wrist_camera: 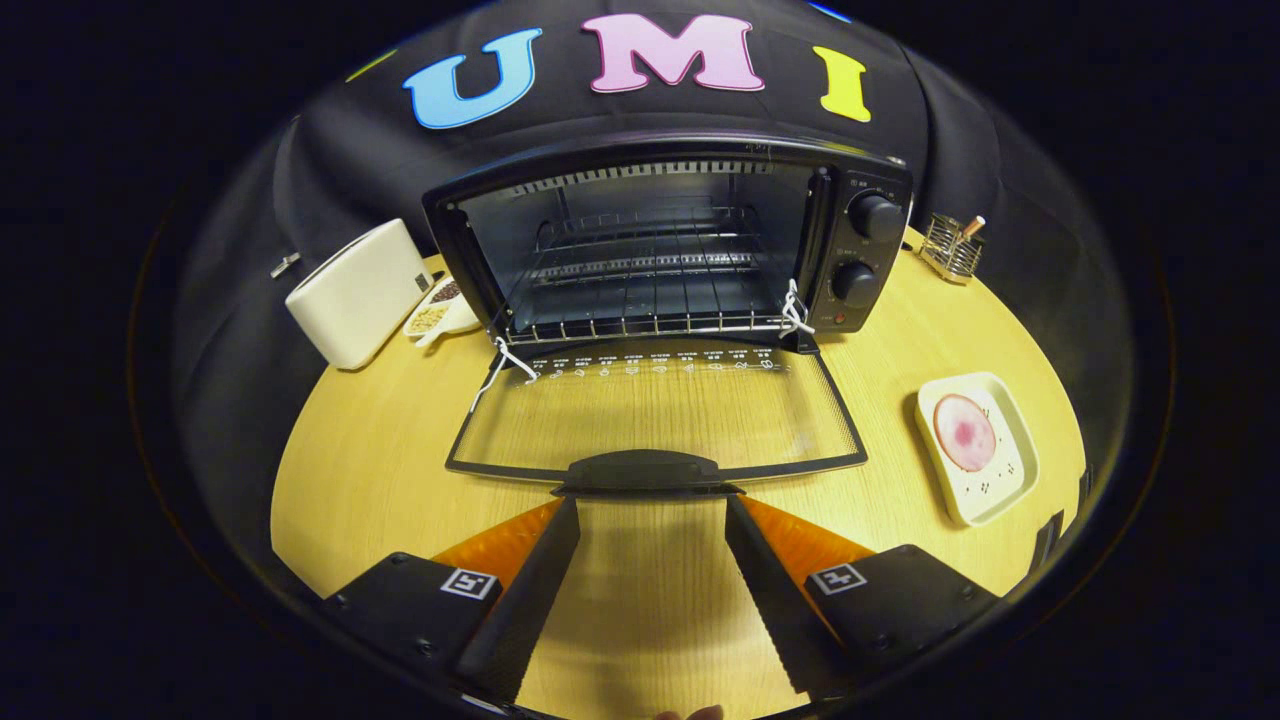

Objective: Open the toaster oven, put the food inside, and close the toaster oven door.

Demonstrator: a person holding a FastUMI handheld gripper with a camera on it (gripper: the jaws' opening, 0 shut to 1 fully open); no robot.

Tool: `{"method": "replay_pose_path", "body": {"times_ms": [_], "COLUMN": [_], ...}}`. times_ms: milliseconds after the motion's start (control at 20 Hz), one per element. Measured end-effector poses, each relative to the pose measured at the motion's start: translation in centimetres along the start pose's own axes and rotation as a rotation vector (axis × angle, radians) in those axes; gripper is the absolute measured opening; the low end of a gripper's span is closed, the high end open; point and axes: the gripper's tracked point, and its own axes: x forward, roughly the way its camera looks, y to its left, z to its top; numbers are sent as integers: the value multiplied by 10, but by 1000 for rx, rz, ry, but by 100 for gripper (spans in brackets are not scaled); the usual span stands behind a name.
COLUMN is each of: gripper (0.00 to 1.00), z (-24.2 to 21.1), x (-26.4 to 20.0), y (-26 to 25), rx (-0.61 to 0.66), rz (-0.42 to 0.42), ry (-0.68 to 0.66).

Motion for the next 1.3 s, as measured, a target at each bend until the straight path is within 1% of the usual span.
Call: {"method": "replay_pose_path", "body": {"times_ms": [250,450,550,650,900,1000,1050,1150,1250,1300], "gripper": [97,98,97,96,96,95,95,94,92,88], "z": [20,26,22,26,30,34,35,38,40,37], "x": [-43,-73,-80,-88,-81,-72,-66,-50,-32,-24], "y": [-42,-107,-137,-170,-258,-295,-307,-325,-335,-342], "rx": [4,-8,45,94,123,104,100,107,113,118], "rz": [62,61,74,70,36,2,0,15,54,61], "ry": [-17,32,100,129,235,265,285,335,389,415]}}
